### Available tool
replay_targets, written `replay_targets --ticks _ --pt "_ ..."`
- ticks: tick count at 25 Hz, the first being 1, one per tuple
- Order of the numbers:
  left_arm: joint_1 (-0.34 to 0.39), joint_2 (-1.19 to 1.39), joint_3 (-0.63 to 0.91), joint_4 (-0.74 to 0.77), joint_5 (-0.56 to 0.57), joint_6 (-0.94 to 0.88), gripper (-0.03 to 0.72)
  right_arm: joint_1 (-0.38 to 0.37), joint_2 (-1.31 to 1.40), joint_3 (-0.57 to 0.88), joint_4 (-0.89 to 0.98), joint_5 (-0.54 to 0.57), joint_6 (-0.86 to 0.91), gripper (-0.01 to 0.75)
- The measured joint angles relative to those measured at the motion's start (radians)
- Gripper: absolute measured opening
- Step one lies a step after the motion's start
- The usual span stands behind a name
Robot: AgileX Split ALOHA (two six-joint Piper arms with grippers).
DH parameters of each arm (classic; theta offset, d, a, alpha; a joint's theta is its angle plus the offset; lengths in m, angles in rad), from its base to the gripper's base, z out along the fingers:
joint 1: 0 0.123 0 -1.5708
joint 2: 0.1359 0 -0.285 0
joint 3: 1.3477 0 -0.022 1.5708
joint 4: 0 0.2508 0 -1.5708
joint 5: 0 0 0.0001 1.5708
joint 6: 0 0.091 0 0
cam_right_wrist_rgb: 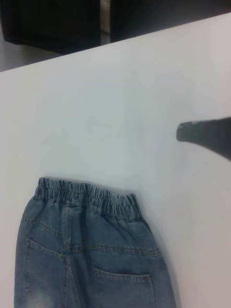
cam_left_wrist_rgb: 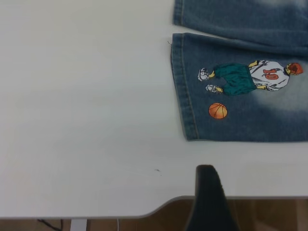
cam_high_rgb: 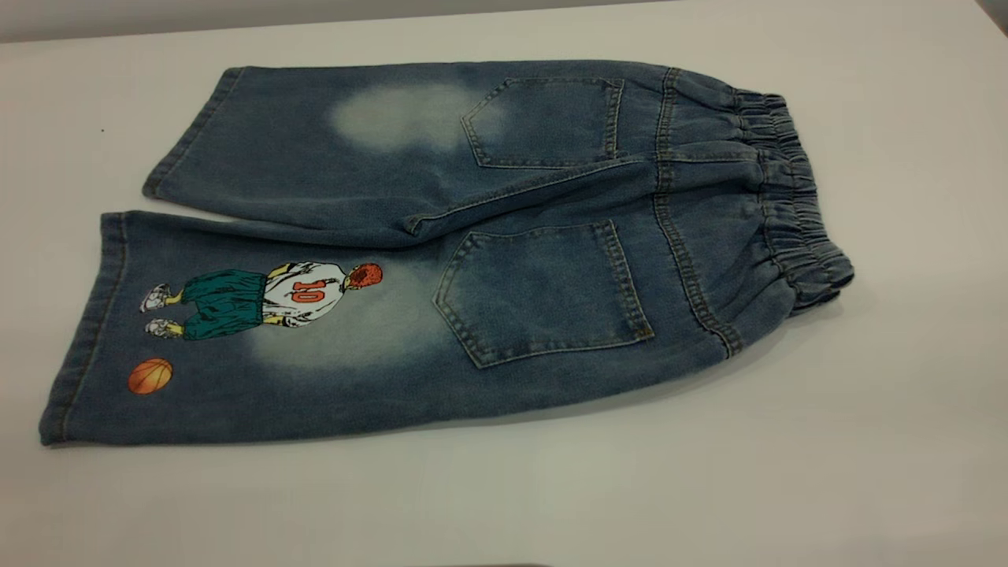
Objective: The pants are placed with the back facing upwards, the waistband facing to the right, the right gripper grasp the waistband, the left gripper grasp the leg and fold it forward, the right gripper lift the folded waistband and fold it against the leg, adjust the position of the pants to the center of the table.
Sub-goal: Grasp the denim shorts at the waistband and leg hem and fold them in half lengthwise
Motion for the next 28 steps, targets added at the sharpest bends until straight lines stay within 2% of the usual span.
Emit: replay_targets --ticks 28 --pt "0.0 0.0 0.0 0.0 0.0 -0.003 0.44 0.0 0.0 0.0 0.037 -0.004 0.0 0.58"
